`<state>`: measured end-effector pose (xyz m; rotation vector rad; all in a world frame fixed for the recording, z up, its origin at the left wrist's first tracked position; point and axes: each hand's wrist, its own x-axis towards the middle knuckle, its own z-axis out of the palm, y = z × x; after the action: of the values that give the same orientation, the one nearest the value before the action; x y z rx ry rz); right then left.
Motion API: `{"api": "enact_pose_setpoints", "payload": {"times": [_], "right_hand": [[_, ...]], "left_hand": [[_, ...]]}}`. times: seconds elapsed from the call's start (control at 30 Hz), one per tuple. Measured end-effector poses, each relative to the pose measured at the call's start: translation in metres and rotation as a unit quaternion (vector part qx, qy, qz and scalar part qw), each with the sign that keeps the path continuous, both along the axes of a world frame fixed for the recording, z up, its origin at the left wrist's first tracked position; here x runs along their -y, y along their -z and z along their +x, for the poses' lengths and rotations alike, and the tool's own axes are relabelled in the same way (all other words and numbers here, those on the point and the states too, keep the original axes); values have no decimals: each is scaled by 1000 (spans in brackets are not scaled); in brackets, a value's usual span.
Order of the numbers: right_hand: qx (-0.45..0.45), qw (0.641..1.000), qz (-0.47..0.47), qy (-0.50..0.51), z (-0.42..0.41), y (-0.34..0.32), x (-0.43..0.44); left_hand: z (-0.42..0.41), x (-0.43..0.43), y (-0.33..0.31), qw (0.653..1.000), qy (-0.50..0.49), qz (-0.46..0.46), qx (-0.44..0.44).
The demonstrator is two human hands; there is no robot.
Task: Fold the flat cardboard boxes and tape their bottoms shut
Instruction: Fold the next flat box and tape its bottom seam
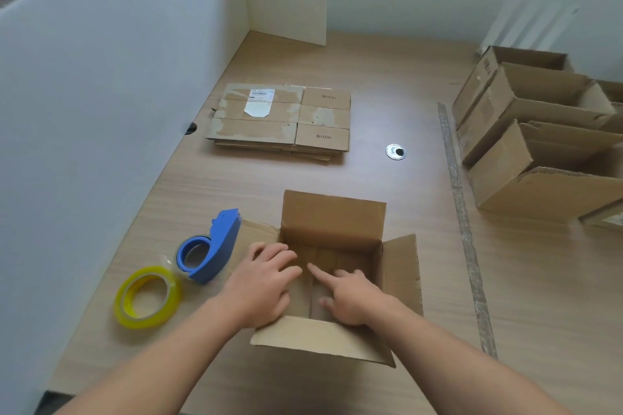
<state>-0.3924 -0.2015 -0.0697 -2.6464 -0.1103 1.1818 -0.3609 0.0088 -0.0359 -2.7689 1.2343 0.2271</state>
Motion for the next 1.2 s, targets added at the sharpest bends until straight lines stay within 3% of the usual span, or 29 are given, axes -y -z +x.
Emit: {"api": "enact_pose_setpoints", "payload": {"times": [0.33,0.57,0.73,0.83,0.97,1.03,1.1,1.2], "right_hand": [[10,997,-76,-9,1,14,-7],[-8,999,-19,35,8,-5,-10],[106,991,53,60,3,-39,-4],[247,962,80,79,-11,-64,9],[439,877,41,191,-36,-76,40],[402,860,45,312,-44,-73,54],[299,852,118,414,-47,-68,62],[271,832,212,436,-46,-65,61]], "left_hand": [[-17,-27,3,985,-141,-99,7],[-28,-29,10,943,-267,-198,-17],[-30,-29,8,911,-310,-268,-41],[-29,-29,1,860,-374,-339,-76],[-25,-26,-11,809,-424,-382,-137],[-27,-23,-14,817,-396,-391,-153],[-33,-16,-17,831,-349,-400,-169],[-38,-2,-16,858,-296,-383,-170]]}}
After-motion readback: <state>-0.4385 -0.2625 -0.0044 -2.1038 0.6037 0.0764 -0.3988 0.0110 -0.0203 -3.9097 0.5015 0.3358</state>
